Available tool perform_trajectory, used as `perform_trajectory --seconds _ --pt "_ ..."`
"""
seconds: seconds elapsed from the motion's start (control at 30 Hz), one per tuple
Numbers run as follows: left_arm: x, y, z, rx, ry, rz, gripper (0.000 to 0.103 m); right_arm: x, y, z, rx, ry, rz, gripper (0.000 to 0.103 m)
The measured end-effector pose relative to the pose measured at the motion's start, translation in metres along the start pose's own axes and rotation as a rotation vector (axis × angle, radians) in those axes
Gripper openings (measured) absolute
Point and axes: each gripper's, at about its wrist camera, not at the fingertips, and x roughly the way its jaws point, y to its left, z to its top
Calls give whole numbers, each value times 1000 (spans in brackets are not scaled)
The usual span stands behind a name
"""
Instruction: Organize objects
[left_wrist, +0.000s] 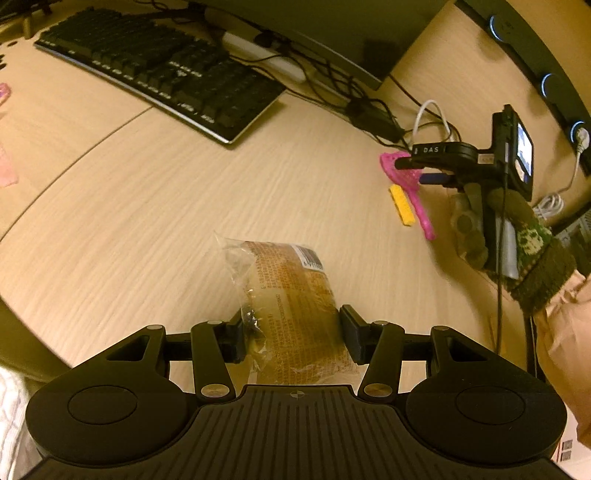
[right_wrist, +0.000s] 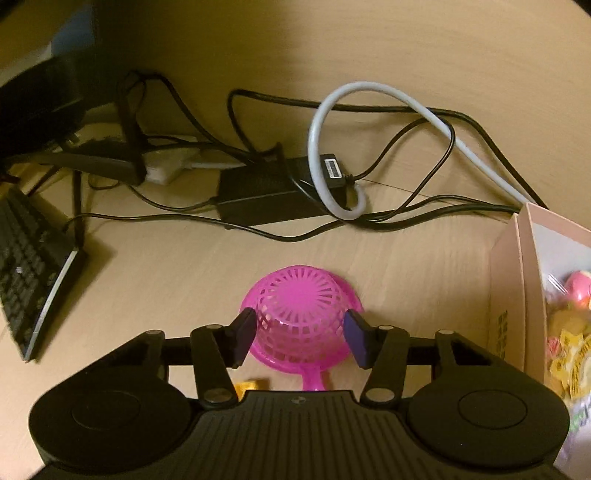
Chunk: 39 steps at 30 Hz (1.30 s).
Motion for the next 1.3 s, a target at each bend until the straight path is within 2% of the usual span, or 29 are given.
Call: perform_trajectory --seconds 0.17,0.27,0.47,0.53,0.6,0.73,0.8,0.9,0.97,1.1,1.3 --pt "13 -19 8 66 12 -51 54 -39 -3 -21 14 -12 62 52" --pt "24 -35 9 114 25 -96 54 -72 -15 -46 66 -14 106 52" --pt "62 -67 6 206 109 -161 54 -114 -43 -103 145 16 110 53" --pt "73 -83 7 250 136 -179 54 -126 -48 -116 121 -3 66 57" --pt "83 -99 7 294 158 -204 54 -142 -53 -127 82 -36 11 70" --pt "99 -127 3 366 193 -248 54 -171 -65 -150 -6 -113 -140 77" --pt "106 -137 -1 381 219 -261 54 -178 -71 -164 -48 -117 -221 84" --pt "115 -151 -6 415 237 -275 54 -184 -77 -186 -77 -90 -254 85" --pt "117 -155 -8 411 237 -274 54 -183 -78 -199 -54 -62 -243 85" --pt "112 -151 -2 397 207 -252 54 -175 -64 -214 -41 -12 -151 85" --pt "106 -133 11 324 161 -199 54 -155 -30 -212 -57 41 20 85"
